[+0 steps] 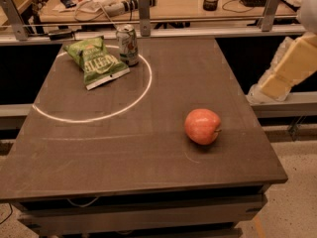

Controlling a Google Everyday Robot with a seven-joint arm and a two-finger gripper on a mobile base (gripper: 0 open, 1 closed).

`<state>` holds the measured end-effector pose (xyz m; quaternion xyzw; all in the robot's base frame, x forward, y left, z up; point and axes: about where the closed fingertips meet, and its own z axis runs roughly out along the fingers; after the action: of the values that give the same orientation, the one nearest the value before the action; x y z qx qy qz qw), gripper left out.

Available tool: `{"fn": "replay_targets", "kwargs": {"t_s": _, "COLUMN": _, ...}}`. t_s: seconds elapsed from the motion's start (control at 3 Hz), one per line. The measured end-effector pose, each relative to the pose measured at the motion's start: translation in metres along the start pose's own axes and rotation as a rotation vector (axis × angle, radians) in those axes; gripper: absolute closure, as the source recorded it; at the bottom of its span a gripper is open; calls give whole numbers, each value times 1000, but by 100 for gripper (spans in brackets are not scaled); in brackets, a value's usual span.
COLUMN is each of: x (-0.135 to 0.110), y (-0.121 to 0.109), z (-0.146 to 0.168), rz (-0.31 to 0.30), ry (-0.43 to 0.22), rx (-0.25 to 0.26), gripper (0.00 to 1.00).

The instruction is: Move 7up can near apple

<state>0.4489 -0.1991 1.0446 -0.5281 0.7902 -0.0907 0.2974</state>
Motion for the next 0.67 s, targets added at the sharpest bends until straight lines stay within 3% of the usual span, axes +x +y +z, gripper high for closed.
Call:
{"fn": "replay_targets", "kwargs": {"t_s": 0.33, "x": -3, "y": -32, "z": 27, "rz": 131, "ry": -154, "rx": 12, "gripper": 0}}
{"fn": "replay_targets", "kwargs": {"t_s": 0.67, "x": -23, "y": -56, "z": 63, "rz": 209, "ry": -344, "rx": -55, "gripper": 0}}
